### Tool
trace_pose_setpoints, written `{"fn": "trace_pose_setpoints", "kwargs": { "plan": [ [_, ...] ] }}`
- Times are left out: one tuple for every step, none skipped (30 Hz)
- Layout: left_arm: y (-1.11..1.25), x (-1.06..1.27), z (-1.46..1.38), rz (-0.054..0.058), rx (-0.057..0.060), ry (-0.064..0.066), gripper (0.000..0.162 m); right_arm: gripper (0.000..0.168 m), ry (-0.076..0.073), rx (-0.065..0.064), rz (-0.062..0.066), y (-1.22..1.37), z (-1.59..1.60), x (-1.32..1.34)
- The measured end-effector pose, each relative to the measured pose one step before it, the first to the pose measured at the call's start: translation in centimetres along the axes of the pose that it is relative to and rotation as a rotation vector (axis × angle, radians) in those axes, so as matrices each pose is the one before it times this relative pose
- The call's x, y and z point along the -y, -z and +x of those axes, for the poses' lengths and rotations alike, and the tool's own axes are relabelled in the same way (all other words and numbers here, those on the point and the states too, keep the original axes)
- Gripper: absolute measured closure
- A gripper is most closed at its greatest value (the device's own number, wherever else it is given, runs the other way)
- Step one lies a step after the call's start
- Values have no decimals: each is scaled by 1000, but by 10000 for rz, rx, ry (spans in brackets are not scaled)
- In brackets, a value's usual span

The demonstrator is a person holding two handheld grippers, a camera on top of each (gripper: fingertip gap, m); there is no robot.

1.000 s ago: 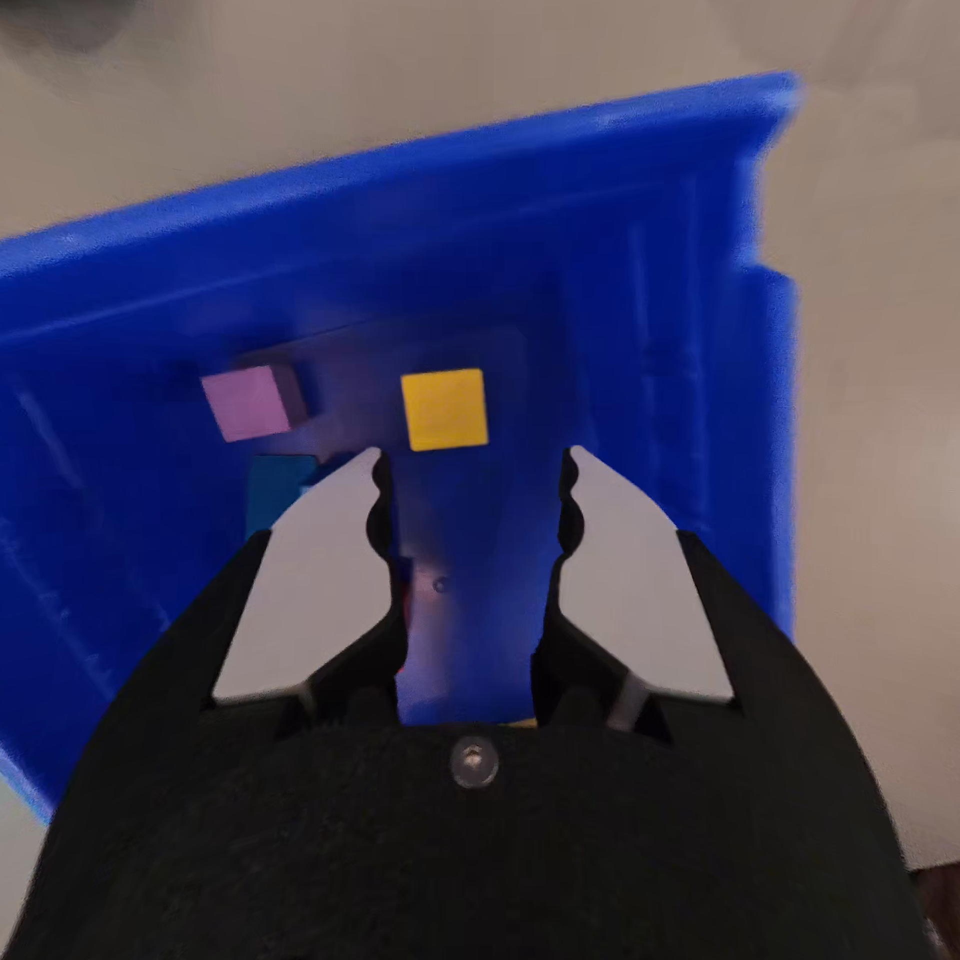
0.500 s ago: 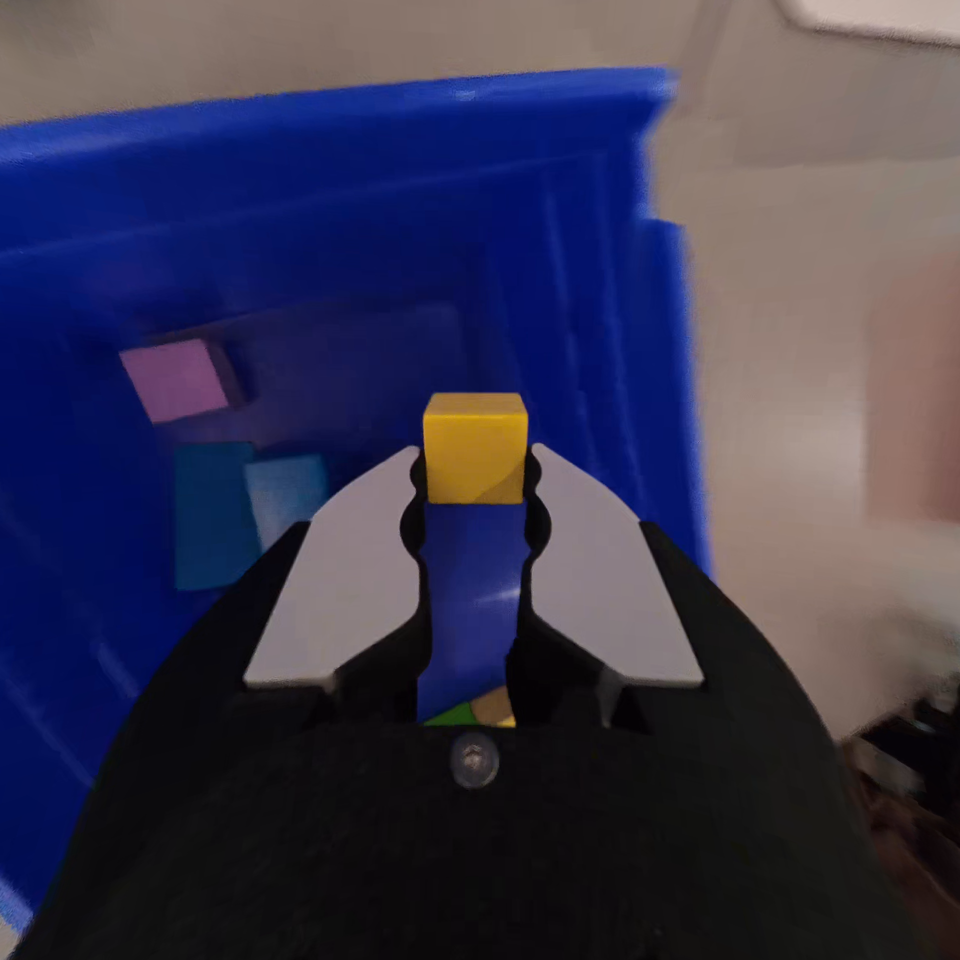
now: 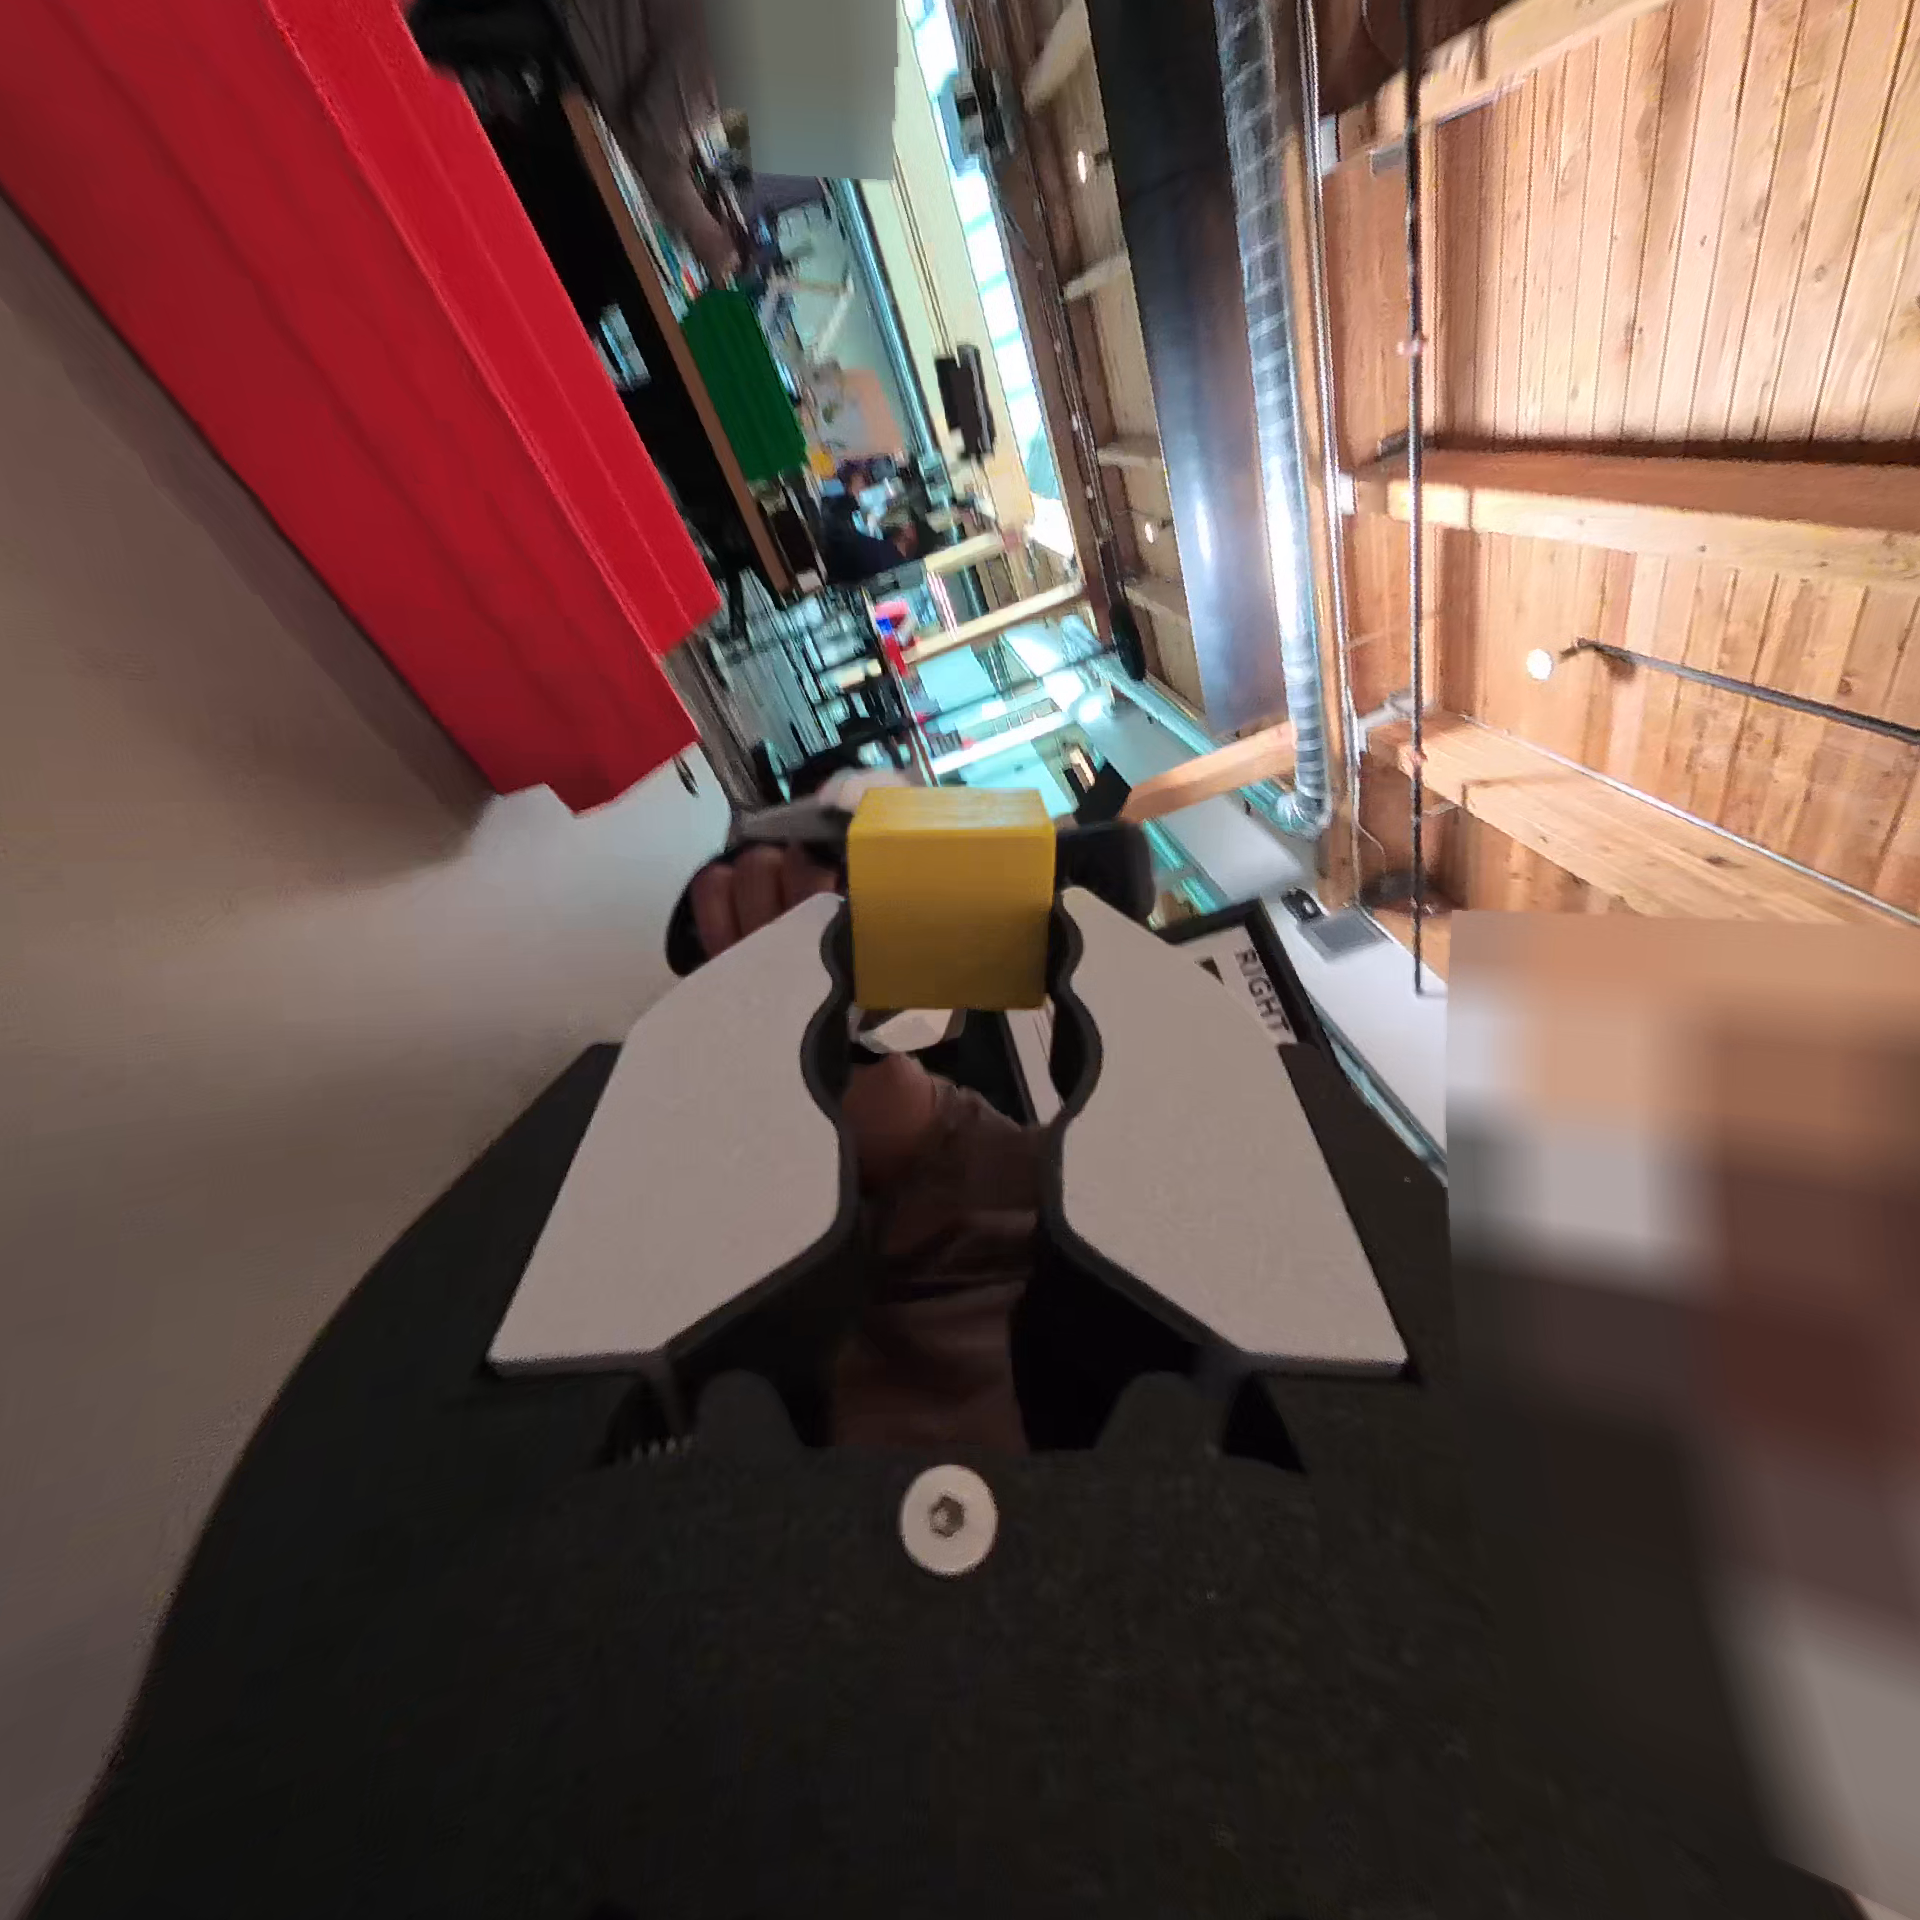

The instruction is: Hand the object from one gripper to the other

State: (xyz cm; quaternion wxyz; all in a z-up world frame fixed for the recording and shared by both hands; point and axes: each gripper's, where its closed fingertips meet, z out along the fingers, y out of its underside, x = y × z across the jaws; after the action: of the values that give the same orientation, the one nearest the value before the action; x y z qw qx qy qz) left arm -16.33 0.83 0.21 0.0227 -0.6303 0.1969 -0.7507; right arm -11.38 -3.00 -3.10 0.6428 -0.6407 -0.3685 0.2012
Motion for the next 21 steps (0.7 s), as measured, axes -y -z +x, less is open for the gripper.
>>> {"fn": "trace_pose_setpoints", "kwargs": {
  "plan": [
    [-1565, -1019, -254, -607, -42, 186, 127, 108, 255, 160, 79, -842, 19, 876],
    [-1248, -486, -266, -325, 11, 142, 127, 108, 320, 106, 47, -690, 120, 694],
    [-916, -115, -28, -102, -90, 100, 128, 108, 361, 5, 48, -541, 286, 530],
    [-665, -74, 96, -118, -109, 75, 128, 109, 285, -84, -36, -422, 453, 216],
    [-485, -133, 1, -171, 2, 13, 128, 109, 158, -33, -171, -320, 367, -95],
    [-352, -132, -190, -142, 159, -73, 128, 115, 69, 82, -101, -114, 121, -70],
    [-194, 18, -147, 39, 128, -53, 127, 134, 74, 212, 43, 75, -162, 31],
    [-98, 51, 23, 122, -37, 20, 128, 134, -107, 40, 67, 94, 22, 35],
    [-65, -161, 0, 27, -65, 66, 128, 134, -148, 130, -68, 118, -125, -96],
    [21, -331, 107, -38, -173, 39, 127, 134, -81, 62, -15, 194, -135, 21],
    [194, -488, 203, -66, -206, -19, 125, 134, 6, -146, 111, 318, 95, 233],
    [391, -530, 196, 44, -102, -95, 112, 134, 27, -39, 160, 443, 30, 350],
    [590, -609, 150, 163, 27, -241, 100, 134, -61, -12, 68, 549, 155, 318],
    [740, -772, 6, 211, 199, -374, 99, 134, -63, -213, 7, 756, 606, 343],
    [808, -1012, -227, 195, 371, -456, 99, 134, 27, -370, -23, 990, 1067, 420],
    [837, -1220, -407, 137, 472, -501, 99, 134, 56, -468, -18, 1161, 1511, 502],
    [833, -1365, -542, 44, 527, -535, 99, 134, -8, -568, 23, 1230, 2000, 597],
    [800, -1413, -700, -106, 605, -567, 100, 134, -142, -582, -18, 1123, 2362, 551],
    [743, -1332, -963, -178, 759, -616, 100, 134, -293, -580, -150, 922, 2624, 367],
    [690, -1074, -1227, -92, 939, -678, 102, 134, -397, -557, -246, 650, 2741, 203],
    [598, -840, -1499, -11, 1121, -742, 103, 134, -421, -606, -408, 358, 2822, -103]
  ]
}}
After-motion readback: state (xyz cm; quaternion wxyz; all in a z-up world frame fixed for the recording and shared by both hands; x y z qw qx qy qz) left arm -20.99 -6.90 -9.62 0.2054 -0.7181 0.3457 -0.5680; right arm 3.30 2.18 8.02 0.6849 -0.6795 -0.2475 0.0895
